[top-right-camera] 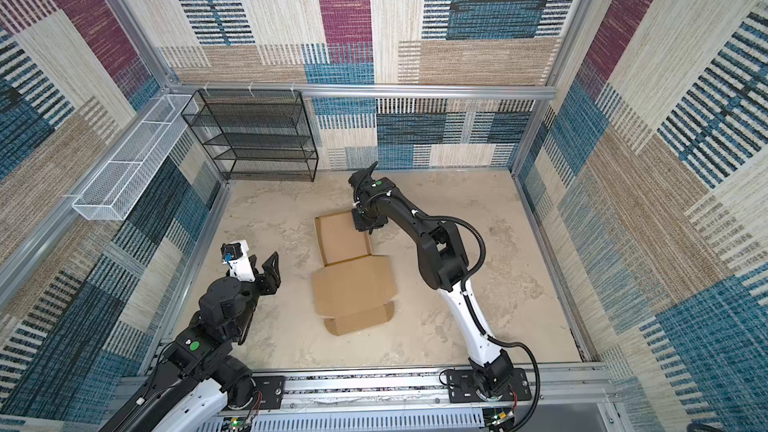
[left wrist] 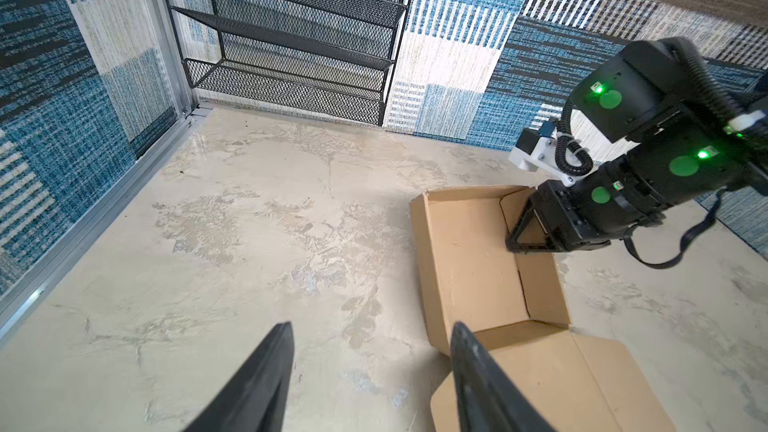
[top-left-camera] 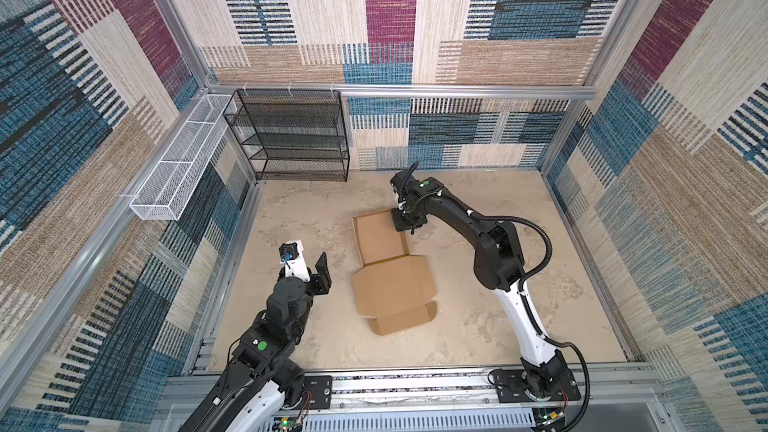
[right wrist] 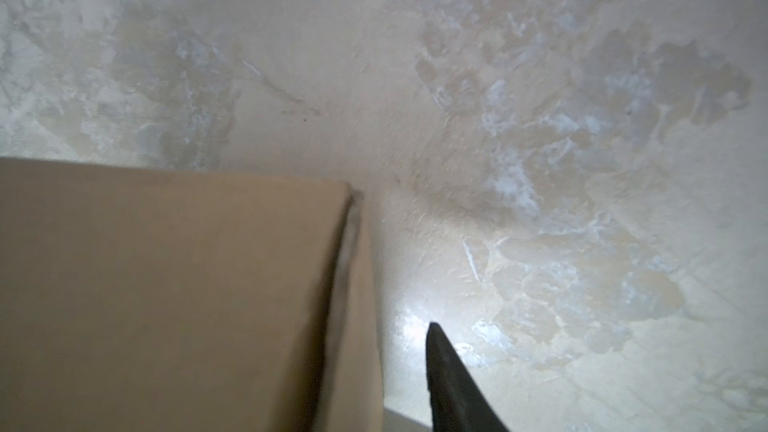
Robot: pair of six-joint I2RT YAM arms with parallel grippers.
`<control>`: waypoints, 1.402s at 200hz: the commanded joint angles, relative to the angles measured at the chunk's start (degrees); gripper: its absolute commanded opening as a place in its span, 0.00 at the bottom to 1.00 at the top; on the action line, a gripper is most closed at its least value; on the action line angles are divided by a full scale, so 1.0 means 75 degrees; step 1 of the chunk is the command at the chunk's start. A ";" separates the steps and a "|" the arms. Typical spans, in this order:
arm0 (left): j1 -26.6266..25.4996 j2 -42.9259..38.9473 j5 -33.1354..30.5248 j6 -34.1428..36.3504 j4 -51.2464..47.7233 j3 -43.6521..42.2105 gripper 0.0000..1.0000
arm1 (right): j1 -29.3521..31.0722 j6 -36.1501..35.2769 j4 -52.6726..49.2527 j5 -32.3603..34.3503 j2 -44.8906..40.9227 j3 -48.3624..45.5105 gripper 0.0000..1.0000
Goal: Fold the paper box
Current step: 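Draw the left gripper back toward the robot while right presses the far wall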
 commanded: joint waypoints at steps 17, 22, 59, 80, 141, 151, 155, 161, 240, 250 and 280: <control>0.0010 0.0028 0.0085 -0.0049 0.0084 0.0037 0.62 | 0.0002 0.0155 0.0155 0.0223 0.0011 0.0079 0.39; 0.0010 0.0036 0.0089 -0.0055 0.0092 0.0026 0.62 | 0.0003 0.0147 0.0169 0.0242 0.0033 0.0120 0.39; 0.0021 0.0221 0.0138 -0.0043 0.0224 0.0002 0.62 | 0.0002 0.0160 0.0292 0.0363 0.0292 0.0306 0.44; 0.0033 0.0305 0.0183 -0.0054 0.0283 -0.0010 0.62 | 0.0002 0.0159 0.0541 0.0418 0.0322 0.0248 0.48; 0.0121 0.0429 0.0286 -0.0055 0.0401 -0.0092 0.62 | 0.0002 0.0096 0.0954 0.0588 0.0431 0.0241 0.58; 0.0136 0.0451 0.0319 -0.0064 0.0395 -0.0104 0.62 | 0.0002 0.0080 0.0957 0.0564 0.0490 0.0270 0.59; 0.0138 0.0472 0.0325 -0.0067 0.0403 -0.0104 0.62 | 0.0002 0.0069 0.0957 0.0553 0.0507 0.0272 0.59; 0.0149 0.0495 0.0340 -0.0078 0.0421 -0.0110 0.61 | 0.0002 0.0056 0.0968 0.0539 0.0541 0.0270 0.60; 0.0291 0.0544 0.0530 -0.0146 0.0424 -0.0198 0.61 | 0.0002 -0.0034 0.1125 0.0641 0.0645 0.0338 0.67; 0.0314 0.0546 0.0587 -0.0169 0.0372 -0.0169 0.61 | 0.0002 -0.0039 0.1206 0.0527 0.0565 0.0341 0.67; 0.0390 0.0783 0.0870 -0.0331 -0.0287 0.0291 0.61 | 0.0011 -0.0074 0.1142 0.0429 0.0361 0.0729 0.68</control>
